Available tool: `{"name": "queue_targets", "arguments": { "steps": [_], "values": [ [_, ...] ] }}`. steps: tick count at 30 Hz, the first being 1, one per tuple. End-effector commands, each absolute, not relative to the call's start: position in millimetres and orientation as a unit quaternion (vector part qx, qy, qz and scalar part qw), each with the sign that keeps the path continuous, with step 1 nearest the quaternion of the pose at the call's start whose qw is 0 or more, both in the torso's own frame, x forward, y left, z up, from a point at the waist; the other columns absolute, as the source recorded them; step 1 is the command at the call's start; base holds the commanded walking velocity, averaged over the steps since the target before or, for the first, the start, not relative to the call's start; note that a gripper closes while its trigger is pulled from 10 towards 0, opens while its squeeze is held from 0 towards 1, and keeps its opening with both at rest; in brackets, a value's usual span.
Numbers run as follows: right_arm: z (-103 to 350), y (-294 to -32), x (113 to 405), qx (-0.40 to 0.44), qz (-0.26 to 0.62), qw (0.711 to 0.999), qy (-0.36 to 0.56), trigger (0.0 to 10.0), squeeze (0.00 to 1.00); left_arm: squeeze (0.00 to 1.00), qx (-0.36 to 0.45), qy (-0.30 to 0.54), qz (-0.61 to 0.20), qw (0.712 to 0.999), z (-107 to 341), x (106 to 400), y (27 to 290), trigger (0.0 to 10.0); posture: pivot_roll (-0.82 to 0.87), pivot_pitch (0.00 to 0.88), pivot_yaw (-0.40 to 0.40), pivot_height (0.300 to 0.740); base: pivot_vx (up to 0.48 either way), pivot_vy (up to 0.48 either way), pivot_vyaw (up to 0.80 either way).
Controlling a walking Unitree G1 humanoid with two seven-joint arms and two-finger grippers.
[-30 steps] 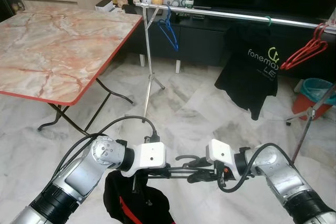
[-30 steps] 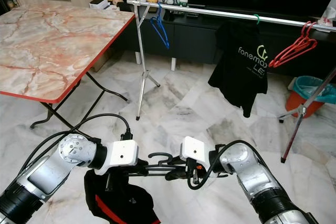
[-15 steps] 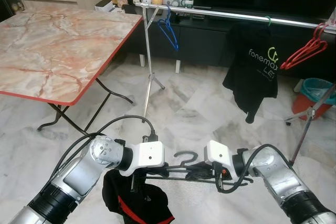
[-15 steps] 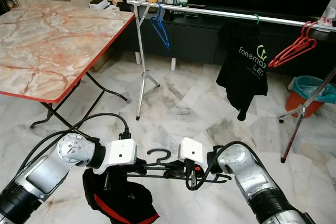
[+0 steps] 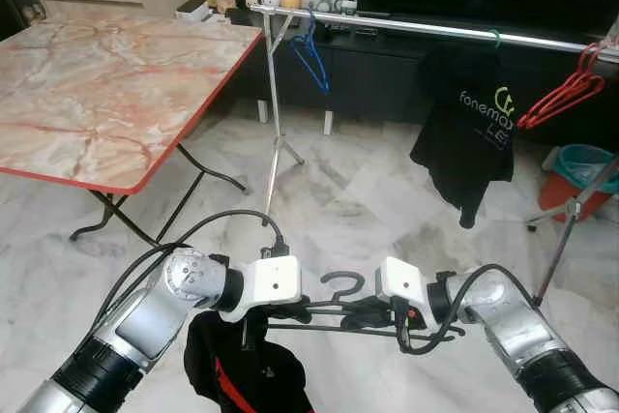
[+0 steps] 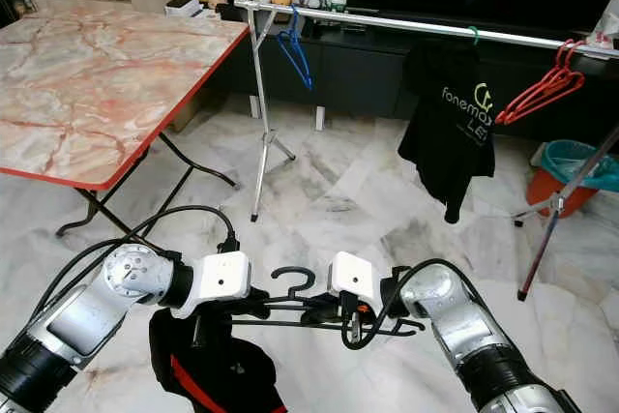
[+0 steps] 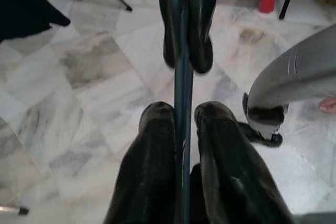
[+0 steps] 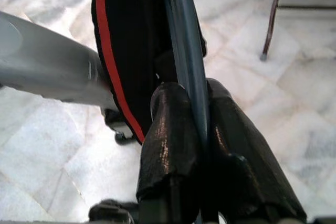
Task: Hang hanger
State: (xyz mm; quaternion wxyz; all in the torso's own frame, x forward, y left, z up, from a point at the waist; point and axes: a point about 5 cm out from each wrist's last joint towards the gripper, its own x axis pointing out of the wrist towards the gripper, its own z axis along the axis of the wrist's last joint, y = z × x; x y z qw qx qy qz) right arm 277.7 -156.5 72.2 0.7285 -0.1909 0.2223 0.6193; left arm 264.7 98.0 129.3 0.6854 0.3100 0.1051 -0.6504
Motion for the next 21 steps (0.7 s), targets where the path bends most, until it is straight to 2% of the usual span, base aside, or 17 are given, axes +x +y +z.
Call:
{"name": "queue_targets", "arguments": {
  "steps": [1,9,11,12,19,21],
  "values": [
    [74,-155,282,-0.196,0.611,0.736,0.215,0.0,0.00,1.00,0.309,0.085,-0.655,0.684,139,266,96,10.0,0.13,0.000,-0.015,0.740,0.000,0.000,0.00],
    [71,-155,285,-0.192,0.594,0.752,0.212,0.0,0.00,1.00,0.308,0.083,-0.647,0.693,145,271,100,10.0,0.13,0.000,-0.014,0.740,0.000,0.000,0.00],
    [70,-157,289,-0.193,0.572,0.769,0.209,0.0,0.00,1.00,0.307,0.087,-0.644,0.696,147,272,104,10.0,0.13,0.000,-0.013,0.740,0.000,0.000,0.00],
    [69,-159,293,-0.186,0.550,0.787,0.207,0.0,0.00,1.00,0.308,0.083,-0.637,0.702,149,274,106,10.0,0.12,0.000,-0.015,0.740,0.000,0.000,0.00],
    [61,-170,302,-0.187,0.454,0.848,0.200,0.0,0.00,1.00,0.297,0.082,-0.614,0.727,152,276,113,10.0,0.12,0.000,-0.015,0.740,0.000,0.000,0.00],
    [56,-173,301,-0.186,0.429,0.860,0.204,0.0,0.00,1.00,0.285,0.078,-0.603,0.741,153,276,115,10.0,0.12,0.000,-0.015,0.740,0.000,0.000,0.00]
  ]
}}
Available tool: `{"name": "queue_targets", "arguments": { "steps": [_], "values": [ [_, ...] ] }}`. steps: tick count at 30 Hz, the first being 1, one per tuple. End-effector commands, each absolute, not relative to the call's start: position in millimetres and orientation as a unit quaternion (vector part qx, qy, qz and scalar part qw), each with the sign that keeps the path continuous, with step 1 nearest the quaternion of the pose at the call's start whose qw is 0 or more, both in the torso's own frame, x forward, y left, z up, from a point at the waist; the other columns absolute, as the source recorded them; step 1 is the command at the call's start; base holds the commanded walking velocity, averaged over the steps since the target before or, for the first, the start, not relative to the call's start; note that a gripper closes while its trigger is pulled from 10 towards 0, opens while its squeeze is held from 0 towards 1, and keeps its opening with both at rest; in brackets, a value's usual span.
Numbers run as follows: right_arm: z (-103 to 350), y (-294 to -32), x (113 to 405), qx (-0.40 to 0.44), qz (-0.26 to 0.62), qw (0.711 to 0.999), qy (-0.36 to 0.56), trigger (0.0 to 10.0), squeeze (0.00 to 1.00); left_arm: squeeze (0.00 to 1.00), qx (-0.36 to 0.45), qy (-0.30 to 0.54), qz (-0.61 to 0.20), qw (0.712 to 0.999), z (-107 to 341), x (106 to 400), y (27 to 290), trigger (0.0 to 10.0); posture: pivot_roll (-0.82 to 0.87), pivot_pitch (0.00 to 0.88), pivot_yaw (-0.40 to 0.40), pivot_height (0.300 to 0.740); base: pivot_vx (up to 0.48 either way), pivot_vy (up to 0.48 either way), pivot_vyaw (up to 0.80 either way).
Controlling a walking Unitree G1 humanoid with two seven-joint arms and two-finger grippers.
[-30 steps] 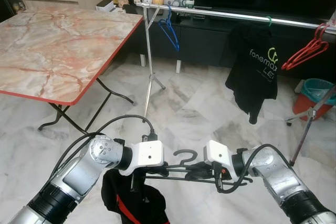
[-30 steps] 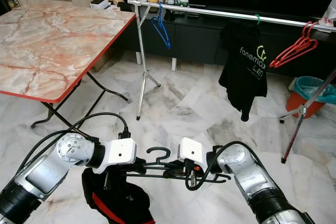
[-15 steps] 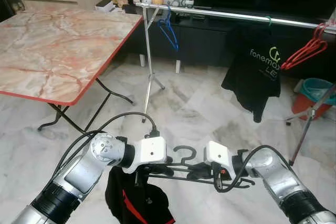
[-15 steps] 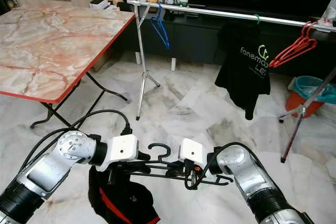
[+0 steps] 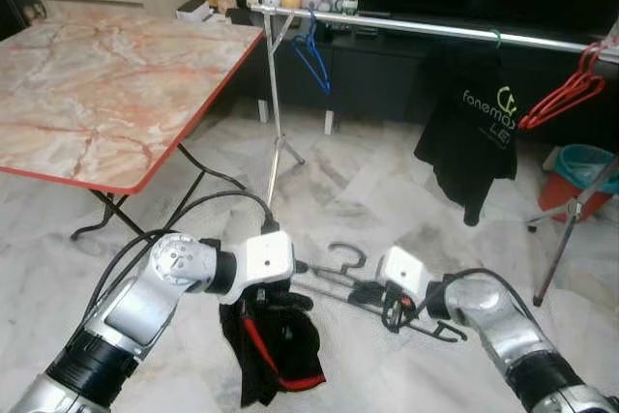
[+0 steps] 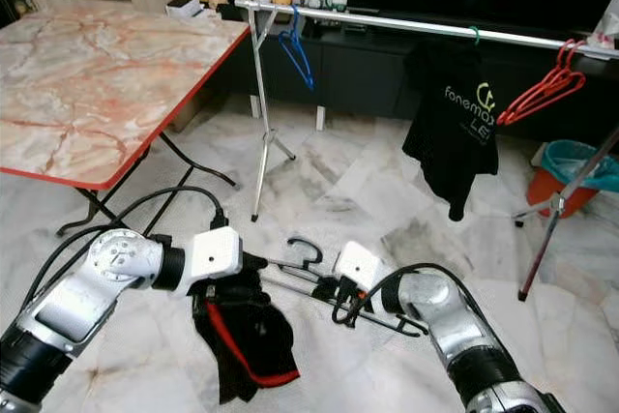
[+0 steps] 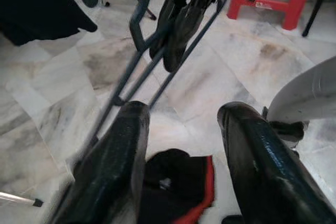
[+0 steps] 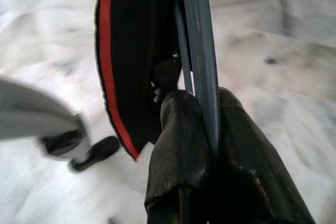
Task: Hang hanger
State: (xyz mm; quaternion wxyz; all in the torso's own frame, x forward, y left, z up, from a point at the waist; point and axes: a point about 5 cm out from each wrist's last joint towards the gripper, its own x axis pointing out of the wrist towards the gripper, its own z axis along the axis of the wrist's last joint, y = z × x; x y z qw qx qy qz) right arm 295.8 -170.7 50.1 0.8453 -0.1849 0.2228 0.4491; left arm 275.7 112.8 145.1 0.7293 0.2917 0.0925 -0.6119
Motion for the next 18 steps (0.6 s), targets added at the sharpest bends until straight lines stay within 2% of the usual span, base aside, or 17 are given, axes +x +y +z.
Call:
{"name": "queue_targets", "arguments": {
  "steps": [1,2,4,5,6,7,8,9,13,18],
  "values": [
    [55,-173,301,-0.186,0.428,0.860,0.205,0.0,0.00,1.00,0.284,0.077,-0.601,0.744,154,276,115,10.0,0.12,0.000,-0.015,0.740,0.000,0.000,0.00],
    [55,-173,301,-0.186,0.428,0.860,0.205,0.0,0.00,1.00,0.284,0.077,-0.601,0.744,154,276,115,10.0,0.12,0.000,-0.015,0.740,0.000,0.000,0.00],
    [52,-173,301,-0.188,0.413,0.867,0.205,0.0,0.00,1.00,0.293,0.047,-0.561,0.773,158,284,116,10.0,0.12,0.000,-0.014,0.740,0.000,0.000,0.00],
    [51,-173,301,-0.188,0.403,0.872,0.205,0.0,0.00,0.46,0.292,0.030,-0.541,0.788,162,289,115,10.0,0.12,0.000,-0.015,0.740,0.000,0.000,0.00],
    [50,-173,302,-0.188,0.396,0.875,0.205,0.0,0.00,0.46,0.290,0.019,-0.528,0.798,164,291,115,10.0,0.12,0.000,-0.015,0.740,0.000,0.000,0.00],
    [50,-172,303,-0.187,0.387,0.880,0.201,0.0,0.00,0.00,0.281,0.008,-0.505,0.816,167,296,114,10.0,0.12,0.000,-0.017,0.740,0.000,0.000,0.00],
    [53,-171,308,-0.175,0.351,0.901,0.186,0.0,0.00,0.00,0.269,-0.017,-0.459,0.846,172,304,113,10.0,0.12,0.000,-0.019,0.740,0.000,0.000,0.00],
    [54,-171,310,-0.170,0.337,0.908,0.181,0.0,0.00,0.00,0.266,-0.023,-0.445,0.855,173,306,113,10.0,0.12,0.000,-0.019,0.740,0.000,0.000,0.00],
    [64,-166,319,-0.102,0.274,0.945,0.144,0.0,0.00,0.00,0.239,-0.033,-0.395,0.886,171,309,112,10.0,0.12,0.000,-0.021,0.740,0.000,0.000,0.00],
    [69,-164,322,-0.084,0.237,0.960,0.125,0.0,0.00,0.00,0.218,-0.024,-0.363,0.906,162,313,110,10.0,0.12,0.000,-0.025,0.740,0.000,0.000,0.00]
  ]
}}
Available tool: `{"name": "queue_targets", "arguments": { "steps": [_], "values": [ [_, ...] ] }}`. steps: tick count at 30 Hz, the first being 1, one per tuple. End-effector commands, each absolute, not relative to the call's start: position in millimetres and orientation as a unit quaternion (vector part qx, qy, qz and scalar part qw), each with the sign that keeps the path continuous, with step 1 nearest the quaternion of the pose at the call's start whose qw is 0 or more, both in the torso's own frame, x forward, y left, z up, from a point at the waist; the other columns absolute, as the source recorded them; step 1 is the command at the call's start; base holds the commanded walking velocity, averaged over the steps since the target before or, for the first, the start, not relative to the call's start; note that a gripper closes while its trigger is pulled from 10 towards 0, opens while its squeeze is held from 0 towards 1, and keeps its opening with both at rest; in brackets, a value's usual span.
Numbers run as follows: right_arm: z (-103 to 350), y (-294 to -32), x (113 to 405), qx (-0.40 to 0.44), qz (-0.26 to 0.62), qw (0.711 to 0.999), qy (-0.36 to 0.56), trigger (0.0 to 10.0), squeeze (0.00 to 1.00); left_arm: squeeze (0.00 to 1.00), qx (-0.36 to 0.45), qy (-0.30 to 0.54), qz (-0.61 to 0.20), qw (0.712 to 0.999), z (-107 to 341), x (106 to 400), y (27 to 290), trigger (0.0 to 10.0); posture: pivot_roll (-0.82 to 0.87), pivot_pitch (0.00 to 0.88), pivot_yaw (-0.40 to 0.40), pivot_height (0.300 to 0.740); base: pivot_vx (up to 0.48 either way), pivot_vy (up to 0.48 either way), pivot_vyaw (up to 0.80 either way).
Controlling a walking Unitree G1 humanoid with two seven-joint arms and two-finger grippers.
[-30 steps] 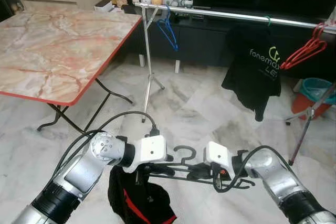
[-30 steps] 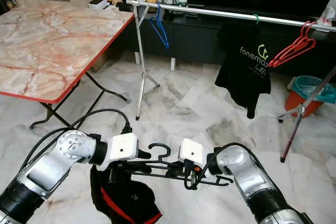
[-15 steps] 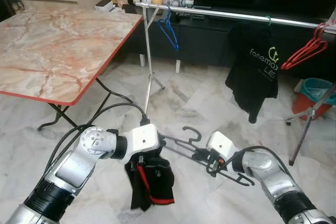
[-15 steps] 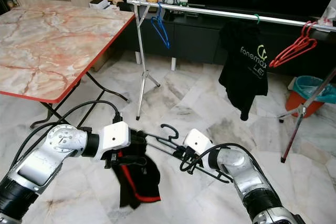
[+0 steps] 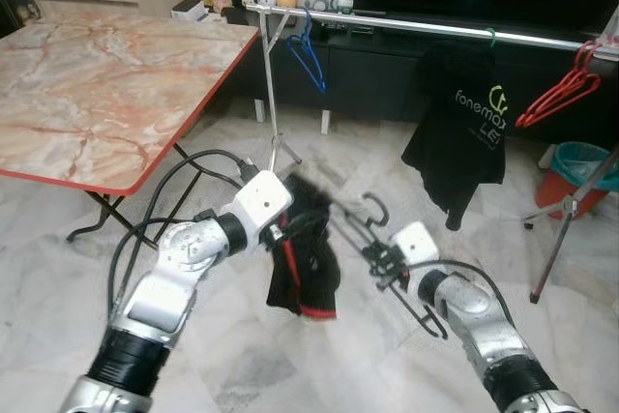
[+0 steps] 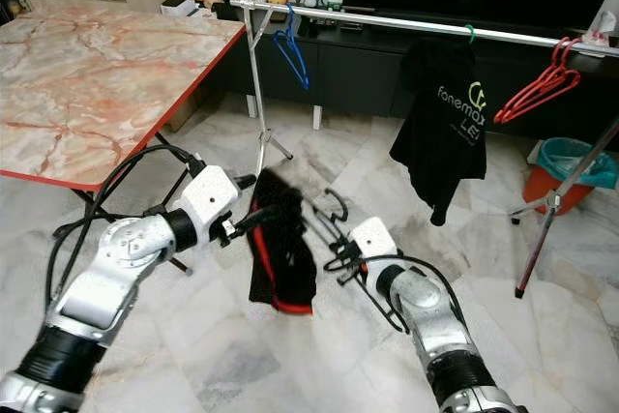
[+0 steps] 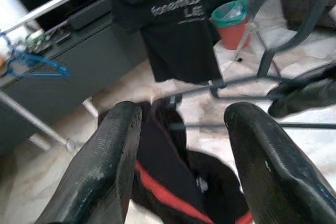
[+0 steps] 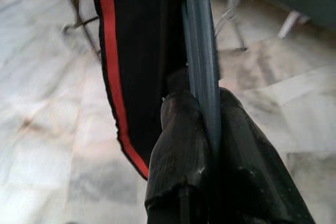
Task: Hang hanger
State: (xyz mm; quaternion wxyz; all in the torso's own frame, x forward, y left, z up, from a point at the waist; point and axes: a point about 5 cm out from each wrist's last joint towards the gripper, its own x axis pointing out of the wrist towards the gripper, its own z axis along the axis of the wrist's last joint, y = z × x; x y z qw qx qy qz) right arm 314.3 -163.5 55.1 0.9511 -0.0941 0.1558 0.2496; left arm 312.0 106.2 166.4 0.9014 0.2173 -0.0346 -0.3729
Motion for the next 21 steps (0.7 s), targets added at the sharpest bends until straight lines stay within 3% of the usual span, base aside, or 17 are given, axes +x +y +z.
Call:
{"name": "queue_targets", "arguments": {
  "steps": [1,4,16,17,21],
  "values": [
    [71,-161,322,-0.079,0.240,0.960,0.118,0.0,0.00,0.00,0.220,-0.019,-0.355,0.909,159,315,110,10.0,0.11,0.000,-0.024,0.740,0.000,0.000,0.00],
    [73,-152,321,-0.088,0.268,0.952,0.119,0.0,0.00,0.00,0.191,-0.010,-0.313,0.930,154,327,112,10.0,0.11,0.000,-0.022,0.740,0.000,0.000,0.00],
    [78,-161,322,-0.090,0.252,0.956,0.122,0.0,0.00,0.00,0.134,-0.012,-0.261,0.956,149,343,112,10.0,0.06,0.000,-0.008,0.740,0.000,0.000,0.00],
    [78,-161,322,-0.091,0.252,0.956,0.123,0.0,0.00,1.00,0.116,-0.007,-0.264,0.957,147,344,115,10.0,0.06,0.000,-0.007,0.740,0.000,0.000,0.00],
    [79,-159,320,-0.093,0.261,0.953,0.122,0.0,0.00,1.00,0.113,0.007,-0.261,0.959,137,343,119,10.0,0.07,0.000,-0.005,0.740,0.000,0.000,0.00]
  ]
}}
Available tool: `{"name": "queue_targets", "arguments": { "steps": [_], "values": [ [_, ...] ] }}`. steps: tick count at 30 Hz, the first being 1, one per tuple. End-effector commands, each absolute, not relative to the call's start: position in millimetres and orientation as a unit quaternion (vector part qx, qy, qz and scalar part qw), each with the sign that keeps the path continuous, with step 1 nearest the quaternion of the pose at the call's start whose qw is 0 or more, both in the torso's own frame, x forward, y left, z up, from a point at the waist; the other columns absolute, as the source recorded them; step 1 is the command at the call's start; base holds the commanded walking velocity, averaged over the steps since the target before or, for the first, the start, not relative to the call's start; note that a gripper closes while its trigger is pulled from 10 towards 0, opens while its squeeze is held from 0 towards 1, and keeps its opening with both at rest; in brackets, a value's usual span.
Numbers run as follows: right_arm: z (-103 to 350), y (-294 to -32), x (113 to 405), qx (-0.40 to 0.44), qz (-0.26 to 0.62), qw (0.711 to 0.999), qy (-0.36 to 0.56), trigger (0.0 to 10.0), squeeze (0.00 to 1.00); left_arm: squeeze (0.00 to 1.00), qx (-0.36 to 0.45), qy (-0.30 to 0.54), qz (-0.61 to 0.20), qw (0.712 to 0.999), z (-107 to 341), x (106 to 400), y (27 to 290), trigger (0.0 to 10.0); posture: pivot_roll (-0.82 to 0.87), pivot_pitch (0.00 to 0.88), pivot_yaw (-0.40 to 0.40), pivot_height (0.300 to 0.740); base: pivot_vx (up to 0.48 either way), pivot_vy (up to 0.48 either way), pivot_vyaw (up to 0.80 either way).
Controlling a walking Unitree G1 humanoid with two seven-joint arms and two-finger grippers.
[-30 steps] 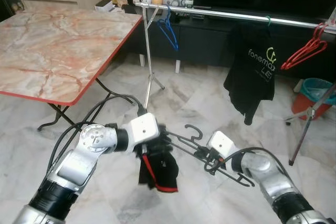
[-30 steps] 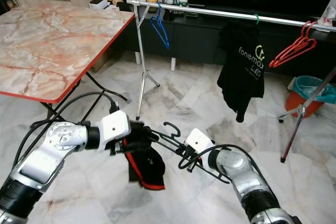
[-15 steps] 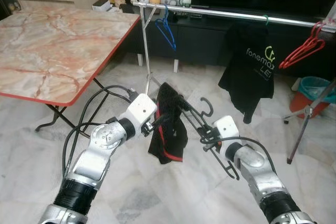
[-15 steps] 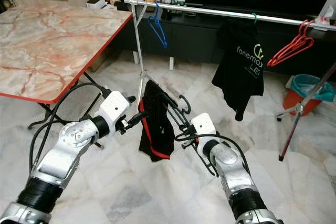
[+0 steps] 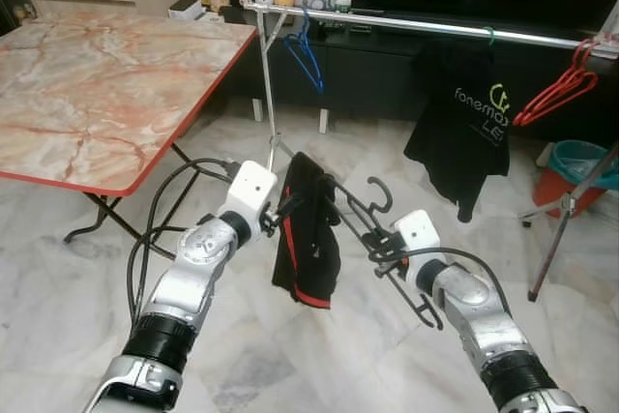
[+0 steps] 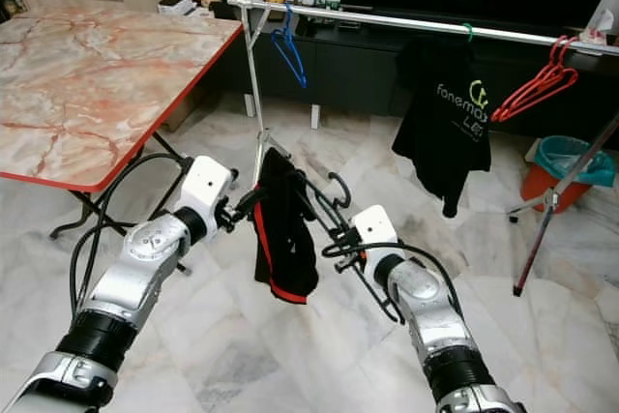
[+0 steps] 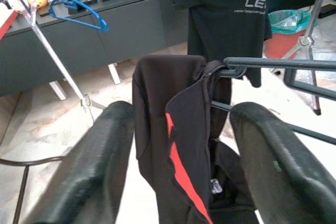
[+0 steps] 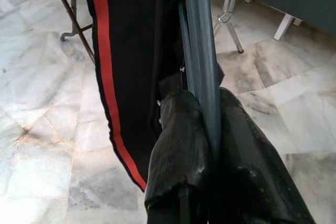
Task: Hang hanger
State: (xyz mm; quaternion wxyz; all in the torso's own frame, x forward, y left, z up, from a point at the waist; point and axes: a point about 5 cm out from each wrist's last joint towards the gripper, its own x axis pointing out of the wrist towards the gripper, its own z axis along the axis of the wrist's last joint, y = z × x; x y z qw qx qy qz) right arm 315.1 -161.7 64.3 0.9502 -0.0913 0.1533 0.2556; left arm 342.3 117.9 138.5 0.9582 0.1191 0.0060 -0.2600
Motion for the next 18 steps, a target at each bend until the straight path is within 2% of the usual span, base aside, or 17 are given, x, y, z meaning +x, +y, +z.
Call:
{"name": "queue_targets", "arguments": {
  "steps": [1,6,7,8,18],
  "values": [
    [79,-159,319,-0.093,0.263,0.953,0.121,0.0,0.00,1.00,0.111,0.007,-0.262,0.959,135,343,119,10.0,0.07,0.000,-0.005,0.740,0.000,0.000,0.00],
    [80,-157,316,-0.103,0.275,0.948,0.124,0.0,0.00,1.00,0.095,0.021,-0.282,0.955,124,339,116,10.0,0.06,0.000,-0.003,0.740,0.000,0.000,0.00],
    [79,-157,315,-0.105,0.279,0.946,0.126,0.0,0.00,0.48,0.098,0.022,-0.286,0.953,122,339,115,10.0,0.06,0.000,-0.001,0.740,0.000,0.000,0.00],
    [79,-156,314,-0.103,0.282,0.946,0.126,0.0,0.00,0.00,0.099,0.022,-0.286,0.953,121,339,116,10.0,0.06,0.000,-0.001,0.740,0.000,0.000,0.00],
    [77,-154,302,-0.126,0.314,0.930,0.140,0.0,0.00,0.00,0.100,0.020,-0.274,0.956,115,340,124,10.0,0.06,0.000,-0.002,0.740,0.000,0.000,0.00]
  ]
}}
